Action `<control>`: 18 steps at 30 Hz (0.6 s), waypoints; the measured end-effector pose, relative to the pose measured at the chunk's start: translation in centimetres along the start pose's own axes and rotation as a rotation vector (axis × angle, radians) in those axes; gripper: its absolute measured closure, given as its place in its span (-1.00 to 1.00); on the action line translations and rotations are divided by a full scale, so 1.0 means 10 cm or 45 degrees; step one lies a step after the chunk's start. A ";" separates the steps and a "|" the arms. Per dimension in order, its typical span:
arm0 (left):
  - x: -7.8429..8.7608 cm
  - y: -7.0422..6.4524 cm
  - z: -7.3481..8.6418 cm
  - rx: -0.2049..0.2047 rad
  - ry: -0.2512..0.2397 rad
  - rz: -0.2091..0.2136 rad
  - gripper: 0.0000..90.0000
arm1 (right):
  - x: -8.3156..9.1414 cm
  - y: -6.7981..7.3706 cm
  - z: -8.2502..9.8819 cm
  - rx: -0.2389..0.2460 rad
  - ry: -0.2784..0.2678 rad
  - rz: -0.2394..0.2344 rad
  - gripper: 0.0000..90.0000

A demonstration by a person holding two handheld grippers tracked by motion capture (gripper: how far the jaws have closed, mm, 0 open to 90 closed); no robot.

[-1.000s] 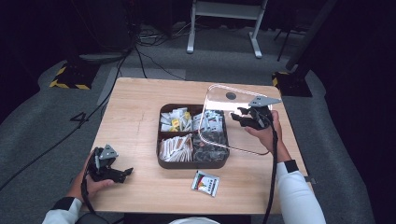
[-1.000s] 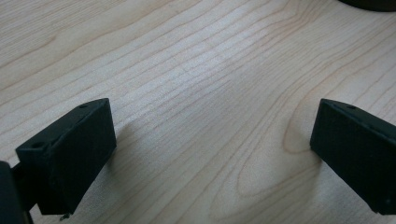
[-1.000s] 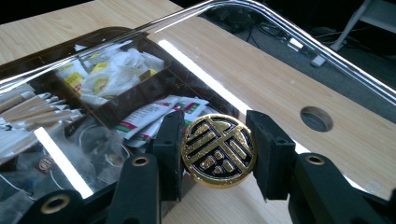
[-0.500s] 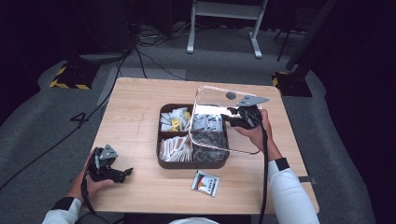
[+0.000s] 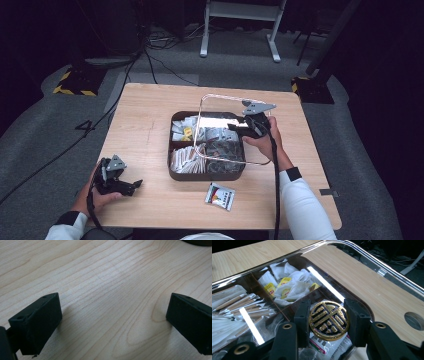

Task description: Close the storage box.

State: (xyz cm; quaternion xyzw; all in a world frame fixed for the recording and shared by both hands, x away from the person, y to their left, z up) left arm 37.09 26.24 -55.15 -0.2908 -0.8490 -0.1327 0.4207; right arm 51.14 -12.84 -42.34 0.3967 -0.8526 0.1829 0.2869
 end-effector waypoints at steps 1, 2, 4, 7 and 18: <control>0.00 0.00 0.00 -0.001 0.000 0.000 -0.99 | -0.01 0.01 -0.01 0.002 0.001 -0.004 0.33; 0.00 0.00 0.00 0.000 0.000 0.000 -0.99 | -0.03 0.02 -0.01 0.001 0.001 -0.007 0.33; 0.00 0.00 0.00 0.000 0.000 -0.001 -0.99 | -0.06 0.04 -0.02 0.002 0.004 -0.018 0.33; 0.00 0.00 0.00 0.001 0.000 -0.001 -0.99 | -0.12 0.08 -0.04 0.010 0.011 -0.027 0.33; 0.00 0.00 0.00 0.001 0.000 -0.001 -0.99 | -0.33 0.24 -0.09 0.026 0.030 -0.088 0.33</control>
Point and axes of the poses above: each handheld gripper's, and its own axes: x roughly backward along the jaws, z roughly out of its underside, y roughly to its left, the point moved 6 cm from there along -x, roughly forward along the jaws, and after that the axes turned 4 degrees about y, right-handed, at the moved point
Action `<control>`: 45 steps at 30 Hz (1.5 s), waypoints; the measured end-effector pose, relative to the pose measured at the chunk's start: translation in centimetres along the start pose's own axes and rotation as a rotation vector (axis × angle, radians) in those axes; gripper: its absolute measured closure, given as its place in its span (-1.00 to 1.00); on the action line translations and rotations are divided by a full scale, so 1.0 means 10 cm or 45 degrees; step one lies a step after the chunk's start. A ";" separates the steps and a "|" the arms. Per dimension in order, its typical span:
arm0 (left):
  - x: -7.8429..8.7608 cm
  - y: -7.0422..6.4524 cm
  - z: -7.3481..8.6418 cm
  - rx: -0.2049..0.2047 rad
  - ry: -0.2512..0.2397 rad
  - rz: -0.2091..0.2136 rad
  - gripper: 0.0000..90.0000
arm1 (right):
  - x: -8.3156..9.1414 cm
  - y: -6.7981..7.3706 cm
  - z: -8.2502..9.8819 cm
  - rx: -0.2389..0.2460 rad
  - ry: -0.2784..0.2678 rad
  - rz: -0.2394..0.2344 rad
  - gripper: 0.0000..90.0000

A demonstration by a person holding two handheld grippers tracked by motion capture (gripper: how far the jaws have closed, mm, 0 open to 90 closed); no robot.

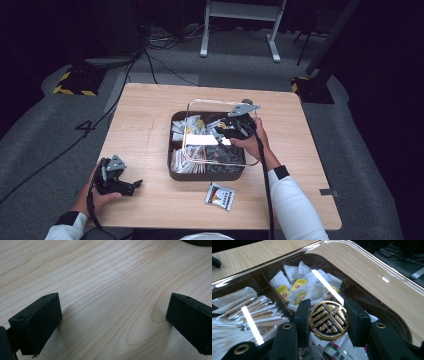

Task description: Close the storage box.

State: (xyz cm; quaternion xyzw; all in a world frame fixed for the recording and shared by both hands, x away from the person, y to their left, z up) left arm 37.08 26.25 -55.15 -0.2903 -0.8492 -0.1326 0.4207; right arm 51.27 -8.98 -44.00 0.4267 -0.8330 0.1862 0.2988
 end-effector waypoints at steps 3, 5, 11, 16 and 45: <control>0.00 0.00 0.00 0.000 0.000 0.000 -0.99 | -0.06 0.04 -0.01 0.005 0.012 -0.007 0.33; 0.00 0.00 0.00 0.000 0.000 0.000 -0.99 | -0.10 0.06 -0.01 0.009 0.017 -0.014 0.33; 0.00 0.00 0.00 0.000 0.000 0.000 -0.99 | -0.19 0.12 -0.02 0.017 0.031 -0.033 0.33; 0.00 0.00 0.00 0.000 0.000 0.000 -0.99 | -0.26 0.17 -0.02 0.021 0.037 -0.055 0.33; 0.00 0.00 0.00 -0.001 -0.001 -0.001 -0.99 | -0.52 0.33 0.01 0.037 0.082 -0.105 0.32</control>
Point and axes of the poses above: each handheld gripper's, and its own axes: x roughly backward along the jaws, z roughly out of its underside, y roughly to its left, the point moved 6 cm from there along -x, roughly forward along the jaws, and after that the axes turned 4 degrees about y, right-handed, at the moved point
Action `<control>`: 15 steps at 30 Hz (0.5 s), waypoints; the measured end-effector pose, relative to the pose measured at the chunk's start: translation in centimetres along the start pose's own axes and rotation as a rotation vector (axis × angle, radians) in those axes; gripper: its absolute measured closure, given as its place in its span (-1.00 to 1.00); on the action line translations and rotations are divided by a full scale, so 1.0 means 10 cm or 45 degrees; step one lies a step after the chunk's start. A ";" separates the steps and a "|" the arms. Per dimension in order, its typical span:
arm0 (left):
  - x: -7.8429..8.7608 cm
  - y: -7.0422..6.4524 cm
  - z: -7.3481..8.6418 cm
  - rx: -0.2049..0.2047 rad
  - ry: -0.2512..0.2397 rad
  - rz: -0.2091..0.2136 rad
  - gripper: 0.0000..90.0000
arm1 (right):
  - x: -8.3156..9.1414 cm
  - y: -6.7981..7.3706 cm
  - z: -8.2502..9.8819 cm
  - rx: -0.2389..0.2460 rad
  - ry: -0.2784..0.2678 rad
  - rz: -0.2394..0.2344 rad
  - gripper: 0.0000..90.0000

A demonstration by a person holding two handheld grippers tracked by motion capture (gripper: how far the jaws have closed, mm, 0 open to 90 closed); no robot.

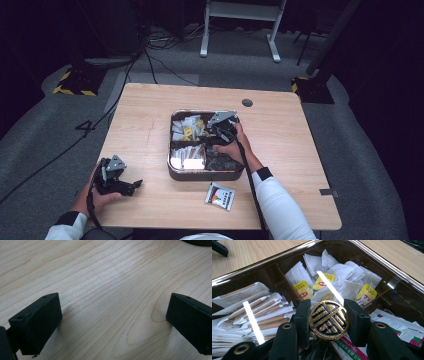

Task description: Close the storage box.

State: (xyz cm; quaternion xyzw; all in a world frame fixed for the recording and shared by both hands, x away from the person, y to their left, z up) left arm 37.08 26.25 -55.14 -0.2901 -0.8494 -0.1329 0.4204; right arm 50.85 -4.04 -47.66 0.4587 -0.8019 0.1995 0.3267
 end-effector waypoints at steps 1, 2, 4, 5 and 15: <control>0.00 0.00 0.00 -0.001 0.000 -0.001 -0.99 | 0.00 0.00 0.00 0.000 0.000 0.000 0.32; 0.00 0.00 0.00 0.000 0.000 0.000 -0.99 | 0.00 0.00 0.00 -0.003 0.000 0.001 0.32; 0.00 0.00 0.00 -0.001 0.000 0.000 -0.99 | 0.00 0.02 0.00 0.004 0.003 0.001 0.32; 0.00 0.00 0.00 0.000 0.000 0.000 -0.99 | 0.01 0.04 0.00 0.007 0.001 0.001 0.32; 0.00 0.00 0.00 -0.001 0.000 -0.001 -0.99 | 0.01 0.03 0.06 -0.007 -0.001 0.011 0.32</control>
Point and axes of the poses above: each handheld gripper's, and its own axes: x roughly backward along the jaws, z roughly out of its underside, y roughly to its left, the point moved 6 cm from there along -x, roughly forward along the jaws, and after that the axes turned 4 degrees about y, right-handed, at the moved point
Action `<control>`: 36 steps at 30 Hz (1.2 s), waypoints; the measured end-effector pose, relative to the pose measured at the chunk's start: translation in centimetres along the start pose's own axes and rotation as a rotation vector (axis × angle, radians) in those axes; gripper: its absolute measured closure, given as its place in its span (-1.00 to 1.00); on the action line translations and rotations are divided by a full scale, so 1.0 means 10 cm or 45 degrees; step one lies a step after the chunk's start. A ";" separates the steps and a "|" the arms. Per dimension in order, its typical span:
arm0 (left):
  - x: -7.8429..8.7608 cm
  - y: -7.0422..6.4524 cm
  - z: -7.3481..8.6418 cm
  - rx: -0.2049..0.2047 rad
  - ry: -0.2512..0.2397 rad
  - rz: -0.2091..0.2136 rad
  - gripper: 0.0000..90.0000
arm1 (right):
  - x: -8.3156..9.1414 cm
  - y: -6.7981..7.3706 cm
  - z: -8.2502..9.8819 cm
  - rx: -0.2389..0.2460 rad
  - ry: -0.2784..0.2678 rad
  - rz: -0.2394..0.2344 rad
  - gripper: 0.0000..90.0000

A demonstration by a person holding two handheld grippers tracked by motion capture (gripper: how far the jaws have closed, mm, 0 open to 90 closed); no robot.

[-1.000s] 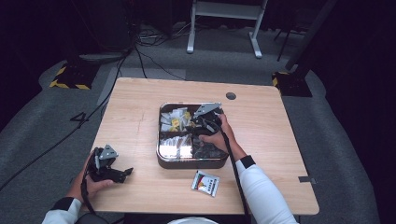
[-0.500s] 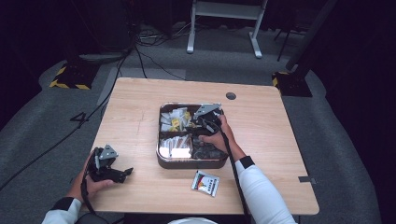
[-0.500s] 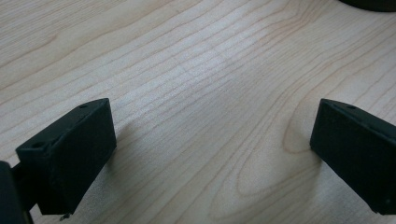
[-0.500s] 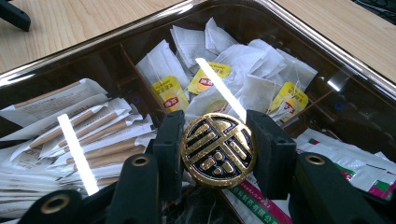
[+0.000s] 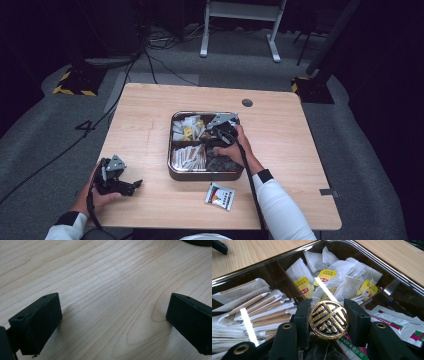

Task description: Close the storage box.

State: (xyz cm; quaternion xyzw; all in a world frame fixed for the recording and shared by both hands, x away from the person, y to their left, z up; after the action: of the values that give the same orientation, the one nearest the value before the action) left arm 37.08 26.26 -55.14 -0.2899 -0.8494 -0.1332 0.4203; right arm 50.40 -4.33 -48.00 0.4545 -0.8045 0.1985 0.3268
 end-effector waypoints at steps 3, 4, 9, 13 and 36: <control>0.00 0.00 0.00 0.000 0.000 0.000 -0.99 | -0.01 0.00 0.00 -0.003 -0.009 -0.002 0.32; 0.00 0.00 0.00 0.000 0.000 0.000 -0.99 | -0.01 0.00 0.00 -0.005 -0.011 -0.003 0.32; 0.00 0.00 0.00 0.000 0.000 0.000 -0.99 | -0.01 0.00 0.01 0.002 -0.011 -0.001 0.32; 0.00 0.00 0.00 0.000 -0.001 0.001 -0.99 | -0.01 0.01 0.01 0.012 -0.012 0.004 0.29; 0.00 0.00 0.00 0.002 0.001 0.001 -0.99 | 0.06 0.01 0.03 0.051 0.049 0.019 -0.59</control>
State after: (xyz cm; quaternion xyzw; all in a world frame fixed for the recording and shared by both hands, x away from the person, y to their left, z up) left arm 37.03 26.27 -55.15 -0.2898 -0.8493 -0.1324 0.4210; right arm 50.02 -4.82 -47.81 0.4512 -0.7972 0.2257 0.3315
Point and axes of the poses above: each handheld gripper's, and its own axes: x roughly backward along the jaws, z roughly out of its underside, y roughly to its left, the point moved 6 cm from there along -x, roughly forward along the jaws, and after that the axes turned 4 degrees about y, right-handed, at the moved point
